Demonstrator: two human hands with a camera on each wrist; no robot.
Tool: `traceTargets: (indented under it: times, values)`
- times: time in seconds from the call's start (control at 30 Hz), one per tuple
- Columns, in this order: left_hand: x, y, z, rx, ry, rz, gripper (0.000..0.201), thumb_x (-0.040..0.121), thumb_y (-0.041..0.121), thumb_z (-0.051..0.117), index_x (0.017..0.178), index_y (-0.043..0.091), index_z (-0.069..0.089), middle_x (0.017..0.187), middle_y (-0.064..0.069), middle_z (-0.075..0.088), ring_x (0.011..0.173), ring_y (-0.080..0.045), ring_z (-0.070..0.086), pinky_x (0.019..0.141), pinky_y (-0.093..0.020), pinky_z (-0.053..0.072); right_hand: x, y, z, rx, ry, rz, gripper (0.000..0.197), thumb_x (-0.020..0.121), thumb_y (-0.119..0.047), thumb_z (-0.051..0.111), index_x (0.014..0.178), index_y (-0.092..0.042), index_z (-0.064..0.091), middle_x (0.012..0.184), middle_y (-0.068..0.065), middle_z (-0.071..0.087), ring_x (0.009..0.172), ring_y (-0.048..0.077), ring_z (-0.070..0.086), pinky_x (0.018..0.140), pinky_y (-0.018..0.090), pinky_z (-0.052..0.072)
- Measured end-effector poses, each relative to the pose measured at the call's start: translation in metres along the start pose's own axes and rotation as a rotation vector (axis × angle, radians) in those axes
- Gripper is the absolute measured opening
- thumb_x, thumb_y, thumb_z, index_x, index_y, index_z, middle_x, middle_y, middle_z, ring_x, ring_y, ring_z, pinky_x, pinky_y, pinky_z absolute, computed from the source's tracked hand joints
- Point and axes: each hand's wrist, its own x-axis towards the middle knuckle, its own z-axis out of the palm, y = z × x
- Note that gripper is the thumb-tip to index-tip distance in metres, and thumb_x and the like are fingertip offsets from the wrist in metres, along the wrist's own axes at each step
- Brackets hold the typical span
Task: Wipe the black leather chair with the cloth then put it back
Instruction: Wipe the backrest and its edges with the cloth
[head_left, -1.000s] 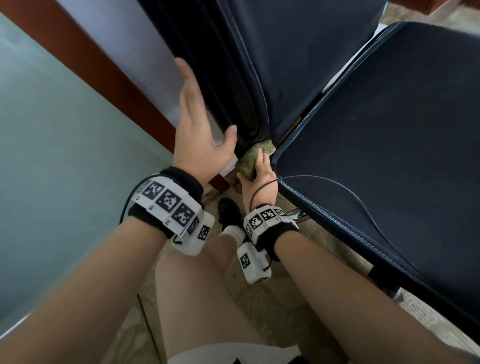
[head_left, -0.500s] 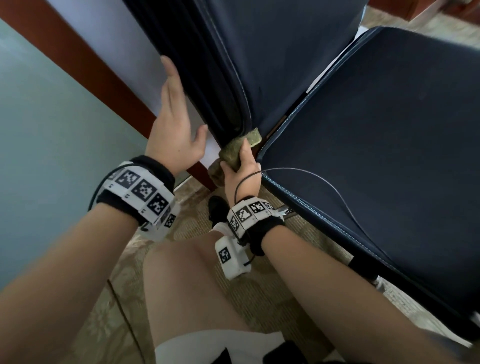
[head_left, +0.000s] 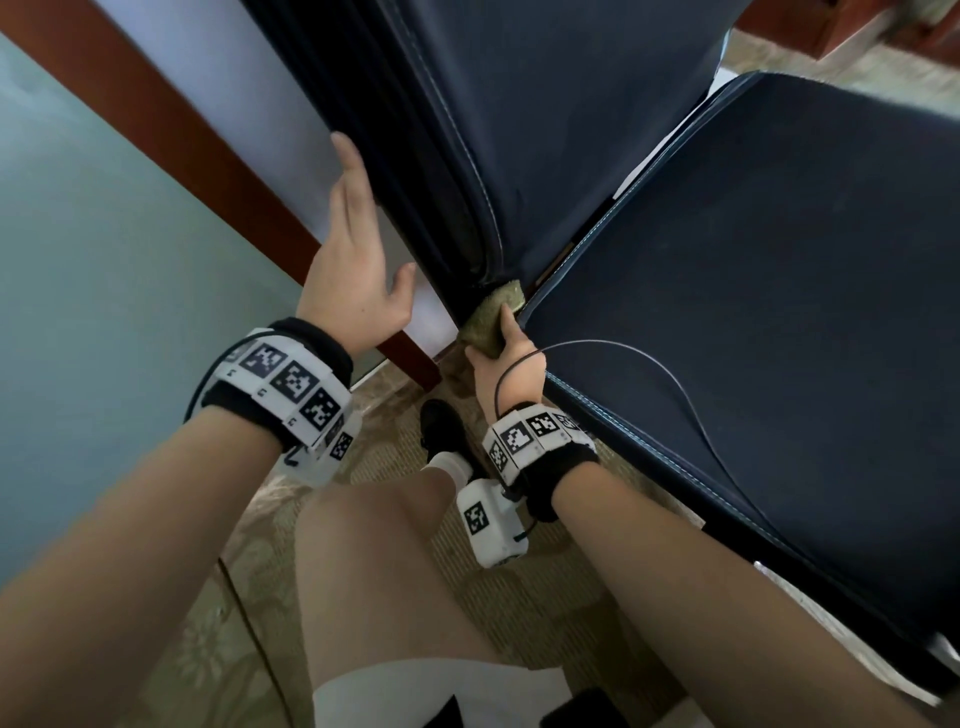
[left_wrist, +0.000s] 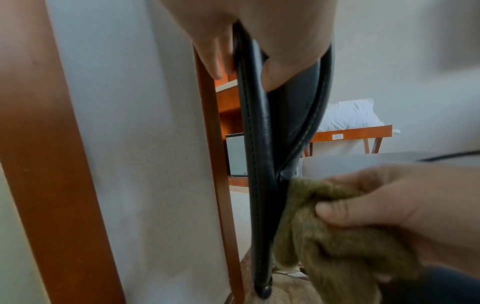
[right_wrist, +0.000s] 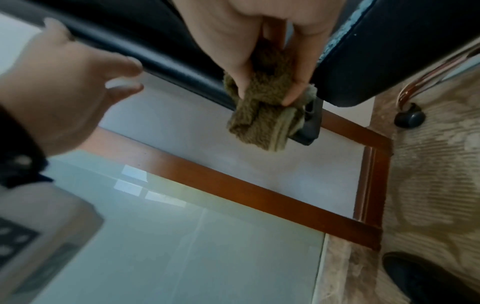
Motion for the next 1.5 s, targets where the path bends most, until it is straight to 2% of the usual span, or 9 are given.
traceTargets:
  times: [0.13,0.3,0.53,0.77,0.87,0.97,1.27,1.4,1.5]
  values:
    - [0.000,-0.001,0.000,0.001,-0.003,0.007,0.096,0.082,0.002,0.061,0.141,-0.011,-0.013,0.137,-0.030,0.032,0.091,-0.034,0.054,0.083,-0.042,0.049,-0.009,-0.010,0.005,0.137,0.091,-0.105,0.072,0.083,-0.008,0.066,0.144,-0.022,0.031,0.130,0.010,0.054,0.118,0.019,0.052,0.102,0.025,0.039]
    - [-0.001,0.002,0.004,-0.034,0.025,-0.012,0.096,0.083,0.006,0.062,0.141,-0.012,-0.011,0.140,-0.026,0.033,0.101,-0.029,0.052,0.090,-0.024,0.040,0.005,-0.012,0.013,-0.031,-0.037,-0.093,0.071,0.086,-0.011,0.061,0.147,-0.013,0.024,0.144,0.008,0.042,0.128,0.025,0.043,0.108,0.028,0.032]
    - [-0.001,0.002,0.002,-0.110,0.102,-0.023,0.088,0.086,0.006,0.060,0.143,-0.010,-0.005,0.147,-0.026,0.025,0.112,-0.010,0.042,0.096,-0.022,0.039,-0.001,-0.009,-0.024,0.193,0.023,-0.035,0.058,0.085,-0.004,0.062,0.138,-0.019,0.043,0.119,0.005,0.061,0.106,0.011,0.057,0.092,0.012,0.042]
    - [0.002,0.012,-0.014,-0.270,0.298,-0.074,0.064,0.089,0.004,0.052,0.139,-0.006,0.013,0.130,-0.005,0.040,0.111,-0.018,0.054,0.101,-0.022,0.042,-0.039,-0.056,-0.055,0.209,0.244,-0.440,0.072,0.075,0.009,0.060,0.139,-0.018,0.040,0.133,0.007,0.052,0.112,0.016,0.048,0.100,0.009,0.030]
    - [0.011,0.024,-0.030,-0.319,0.435,-0.062,0.064,0.089,0.001,0.045,0.140,-0.008,0.009,0.133,0.003,0.030,0.122,-0.017,0.047,0.104,-0.033,0.041,-0.041,-0.077,-0.052,-0.023,0.185,-0.545,0.078,0.080,-0.016,0.068,0.145,-0.012,0.026,0.151,0.009,0.027,0.121,0.024,0.036,0.089,0.000,0.011]
    - [0.020,0.033,-0.044,-0.374,0.493,-0.075,0.066,0.090,0.002,0.042,0.144,-0.002,0.006,0.136,-0.003,0.038,0.125,-0.024,0.047,0.099,-0.022,0.043,-0.042,-0.084,-0.043,-0.059,0.176,-0.510,0.081,0.084,-0.038,0.064,0.148,-0.017,0.018,0.154,0.005,0.016,0.115,0.022,0.029,0.082,0.006,0.010]
    - [0.034,0.043,-0.084,-0.463,0.503,-0.134,0.071,0.091,0.008,0.043,0.150,0.015,0.003,0.149,-0.012,0.029,0.127,-0.020,0.043,0.101,-0.023,0.042,-0.040,-0.093,-0.054,-0.057,0.329,-0.662,0.050,0.087,-0.011,0.057,0.136,-0.007,0.044,0.139,0.013,0.046,0.098,0.027,0.043,0.087,-0.006,0.012]
    - [0.048,0.047,-0.108,-0.508,0.555,-0.158,0.070,0.092,0.006,0.041,0.150,0.015,0.004,0.150,-0.011,0.027,0.124,-0.014,0.045,0.090,-0.008,0.041,-0.051,-0.141,-0.060,-0.144,0.389,-0.974,0.052,0.078,-0.005,0.059,0.129,-0.005,0.052,0.132,0.016,0.053,0.086,0.025,0.044,0.089,0.003,0.024]
    - [0.058,0.051,-0.127,-0.513,0.570,-0.152,0.067,0.093,0.004,0.039,0.150,0.015,0.005,0.152,-0.008,0.026,0.126,-0.012,0.043,0.089,-0.002,0.037,-0.054,-0.188,-0.067,-0.331,0.300,-0.982,0.059,0.080,-0.006,0.062,0.135,-0.018,0.047,0.144,0.008,0.040,0.098,0.030,0.041,0.071,0.024,0.038]
